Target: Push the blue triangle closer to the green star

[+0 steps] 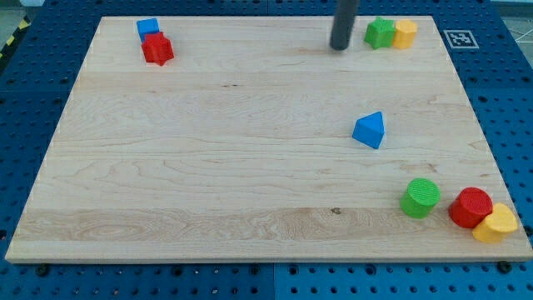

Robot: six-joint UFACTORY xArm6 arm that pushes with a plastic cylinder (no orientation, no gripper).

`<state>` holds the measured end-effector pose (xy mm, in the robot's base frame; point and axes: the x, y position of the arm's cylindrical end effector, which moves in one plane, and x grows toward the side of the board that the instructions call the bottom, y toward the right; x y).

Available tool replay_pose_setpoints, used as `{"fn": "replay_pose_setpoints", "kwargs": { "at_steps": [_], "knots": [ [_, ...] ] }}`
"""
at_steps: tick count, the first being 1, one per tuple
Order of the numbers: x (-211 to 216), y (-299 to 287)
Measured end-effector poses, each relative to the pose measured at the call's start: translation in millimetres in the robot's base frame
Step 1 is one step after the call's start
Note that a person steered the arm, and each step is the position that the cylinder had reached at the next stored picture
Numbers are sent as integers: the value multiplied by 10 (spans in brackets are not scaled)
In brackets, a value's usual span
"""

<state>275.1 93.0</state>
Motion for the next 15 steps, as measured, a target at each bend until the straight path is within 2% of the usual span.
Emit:
{"fn": "replay_pose_setpoints", "kwargs": {
  "at_steps": [1, 2, 3, 4, 5, 6, 7, 10, 15],
  "knots": [
    [193, -629],
    [856, -963],
    [1525, -1017],
    [2027, -755],
    [2321, -254],
    [2349, 216],
    [2118, 491],
    [1199, 372],
    [581, 368]
  ]
}}
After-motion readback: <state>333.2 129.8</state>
